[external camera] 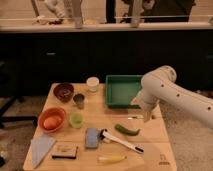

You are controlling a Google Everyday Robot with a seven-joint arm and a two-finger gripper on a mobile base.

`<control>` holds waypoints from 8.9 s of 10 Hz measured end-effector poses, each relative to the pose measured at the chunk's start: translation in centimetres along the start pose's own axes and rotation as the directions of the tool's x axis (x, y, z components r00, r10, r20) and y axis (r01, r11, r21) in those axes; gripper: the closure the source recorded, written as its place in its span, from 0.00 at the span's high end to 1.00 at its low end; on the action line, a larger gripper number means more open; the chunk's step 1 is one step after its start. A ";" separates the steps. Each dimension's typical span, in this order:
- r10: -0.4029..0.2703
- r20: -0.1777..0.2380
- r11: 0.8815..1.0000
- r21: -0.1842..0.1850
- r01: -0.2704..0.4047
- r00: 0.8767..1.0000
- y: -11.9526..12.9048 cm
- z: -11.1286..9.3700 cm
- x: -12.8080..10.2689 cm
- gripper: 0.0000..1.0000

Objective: Stack cups on top of each other

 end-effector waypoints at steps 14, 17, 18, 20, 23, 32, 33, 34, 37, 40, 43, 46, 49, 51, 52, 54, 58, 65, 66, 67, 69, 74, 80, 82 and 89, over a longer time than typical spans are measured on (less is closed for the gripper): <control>-0.426 0.075 0.899 0.149 0.412 0.902 -7.3 4.1 -5.4 0.68; -0.478 0.084 0.872 0.165 0.461 0.874 -9.9 5.3 -6.4 0.68; -0.490 0.089 0.865 0.176 0.471 0.867 -11.1 5.7 -7.1 0.68; -0.499 0.094 0.859 0.186 0.477 0.862 -12.2 6.0 -7.9 0.68; -0.500 0.094 0.858 0.187 0.478 0.861 -12.2 6.0 -8.0 0.68; -0.575 0.131 0.814 0.189 0.549 0.807 -15.7 9.0 -10.6 0.68; -0.594 0.132 0.801 0.187 0.568 0.794 -16.6 9.4 -11.4 0.68; -0.611 0.130 0.789 0.184 0.586 0.781 -17.3 9.6 -12.2 0.68; -0.663 0.109 0.747 0.161 0.645 0.741 -19.2 10.4 -14.5 0.68; -0.704 0.086 0.710 0.132 0.692 0.705 -20.6 10.9 -16.4 0.68; -0.715 0.068 0.697 0.131 0.705 0.695 -21.5 10.9 -17.1 0.68; -0.712 0.051 0.698 0.149 0.700 0.700 -22.7 10.6 -17.4 0.68; -0.709 0.041 0.701 0.145 0.698 0.704 -23.4 10.9 -18.2 0.68; -0.708 0.043 0.703 0.135 0.698 0.705 -23.6 11.8 -18.7 0.68; -0.707 0.046 0.705 0.130 0.698 0.705 -23.7 12.2 -18.8 0.68; -0.705 0.059 0.708 0.118 0.696 0.707 -23.9 13.6 -19.1 0.68; -0.700 0.106 0.714 0.090 0.695 0.706 -23.8 16.9 -18.8 0.52; -0.702 0.128 0.711 0.074 0.699 0.701 -22.2 15.7 -17.0 0.00; -0.709 0.117 0.705 0.083 0.705 0.696 -22.3 14.5 -17.1 0.00; -0.720 0.105 0.694 0.096 0.713 0.686 -22.5 13.2 -17.5 0.00; -0.735 0.075 0.678 0.126 0.724 0.674 -22.5 10.4 -17.9 0.00; -0.763 0.011 0.639 0.163 0.752 0.646 -22.0 6.0 -18.5 0.00; -0.808 0.006 0.584 0.147 0.798 0.589 -18.2 4.1 -22.3 0.00; -0.820 0.015 0.567 0.147 0.810 0.572 -16.7 3.7 -23.4 0.00; -0.854 0.076 0.519 0.140 0.843 0.514 -15.9 6.6 -26.8 0.00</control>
